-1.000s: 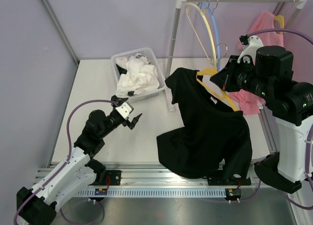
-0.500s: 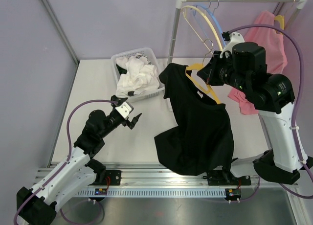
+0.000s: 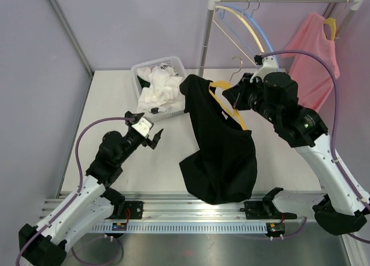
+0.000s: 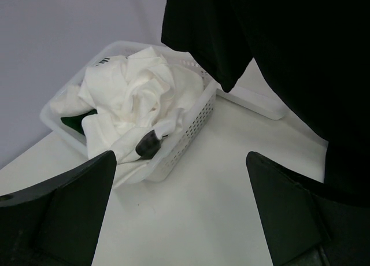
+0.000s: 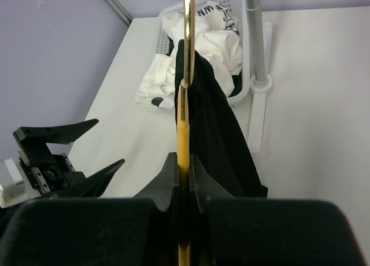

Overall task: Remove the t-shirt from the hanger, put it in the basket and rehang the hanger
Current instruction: Remove the tshirt from the hanger

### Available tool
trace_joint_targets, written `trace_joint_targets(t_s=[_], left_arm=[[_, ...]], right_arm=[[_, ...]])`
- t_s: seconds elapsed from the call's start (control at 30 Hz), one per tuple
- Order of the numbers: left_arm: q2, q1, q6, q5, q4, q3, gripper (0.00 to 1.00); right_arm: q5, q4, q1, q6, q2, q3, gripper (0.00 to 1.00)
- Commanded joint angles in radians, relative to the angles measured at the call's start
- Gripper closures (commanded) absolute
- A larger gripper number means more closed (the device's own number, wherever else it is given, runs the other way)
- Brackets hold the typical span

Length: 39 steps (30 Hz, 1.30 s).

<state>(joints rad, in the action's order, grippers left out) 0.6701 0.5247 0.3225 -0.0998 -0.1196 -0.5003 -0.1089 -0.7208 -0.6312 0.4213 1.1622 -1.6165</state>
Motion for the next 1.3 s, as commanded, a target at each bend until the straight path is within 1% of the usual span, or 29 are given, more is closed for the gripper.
trace_joint_targets(t_s=[0.0,0.1,0.17,0.2,0.33,0.43,0.47,0.5,0.57,0.67,0.77,0.83,0.87,0.9,0.97,1.03,1.07,1.13,1.2,1.23,1.27], left_arm=[[-0.030,0.005,-0.033,0.091,-0.046,-0.041,0.01],[-0.034,0.005,-0.069,0.065,-0.023,-0.064,0.01],[-0.017,0.005,-0.098,0.069,-0.017,-0.087,0.01],[0.003,0.005,-0.106,0.071,-0.015,-0.090,0.01],[0.046,0.005,-0.135,0.025,-0.041,-0.090,0.01],[0.063,0.005,-0.175,-0.001,-0.071,-0.095,0.01],[0.066,0.005,-0.192,-0.006,-0.069,-0.096,0.01],[0.081,0.005,-0.213,0.000,-0.055,-0.118,0.01],[0.082,0.005,-0.220,0.009,-0.055,-0.121,0.01],[0.060,0.005,-0.235,0.067,-0.066,-0.132,0.01],[0.031,0.005,-0.244,0.077,-0.075,-0.142,0.01],[0.029,0.005,-0.255,0.045,-0.083,-0.150,0.01],[0.037,0.005,-0.255,-0.007,-0.081,-0.155,0.01],[0.046,0.005,-0.263,-0.026,-0.078,-0.171,0.01],[0.091,0.005,-0.286,-0.063,-0.072,-0.198,0.01],[0.127,0.005,-0.312,-0.031,-0.077,-0.237,0.01],[0.159,0.005,-0.318,0.015,-0.089,-0.248,0.01],[0.187,0.005,-0.318,0.054,-0.106,-0.267,0.01],[0.224,0.005,-0.358,0.097,-0.129,-0.267,0.01],[0.236,0.005,-0.365,0.142,-0.132,-0.259,0.01],[0.247,0.005,-0.384,0.149,-0.143,-0.254,0.01]], right_arm=[[0.041,0.262,-0.016,-0.054,-0.068,0.088,1.00],[0.086,0.279,-0.021,-0.116,-0.076,0.139,1.00],[0.136,0.334,-0.027,-0.130,-0.100,0.216,1.00],[0.149,0.396,-0.027,-0.130,-0.113,0.284,1.00],[0.166,0.483,-0.042,-0.142,-0.154,0.374,1.00],[0.146,0.501,-0.090,-0.168,-0.159,0.397,1.00],[0.118,0.506,-0.102,-0.186,-0.160,0.403,1.00],[0.068,0.541,-0.146,-0.205,-0.167,0.437,1.00],[0.069,0.561,-0.153,-0.213,-0.167,0.448,1.00],[0.048,0.593,-0.174,-0.226,-0.165,0.466,1.00],[0.037,0.630,-0.183,-0.242,-0.164,0.487,1.00],[0.015,0.668,-0.186,-0.245,-0.165,0.504,1.00],[0.015,0.684,-0.188,-0.246,-0.168,0.523,1.00],[0.017,0.702,-0.190,-0.251,-0.174,0.535,1.00],[0.012,0.770,-0.191,-0.251,-0.183,0.566,1.00],[0.008,0.816,-0.197,-0.257,-0.183,0.586,1.00],[-0.001,0.827,-0.199,-0.259,-0.180,0.589,1.00],[-0.009,0.840,-0.208,-0.266,-0.170,0.587,1.00],[-0.031,0.850,-0.214,-0.282,-0.148,0.586,1.00],[-0.035,0.859,-0.225,-0.288,-0.136,0.590,1.00],[-0.047,0.866,-0.226,-0.300,-0.131,0.590,1.00]])
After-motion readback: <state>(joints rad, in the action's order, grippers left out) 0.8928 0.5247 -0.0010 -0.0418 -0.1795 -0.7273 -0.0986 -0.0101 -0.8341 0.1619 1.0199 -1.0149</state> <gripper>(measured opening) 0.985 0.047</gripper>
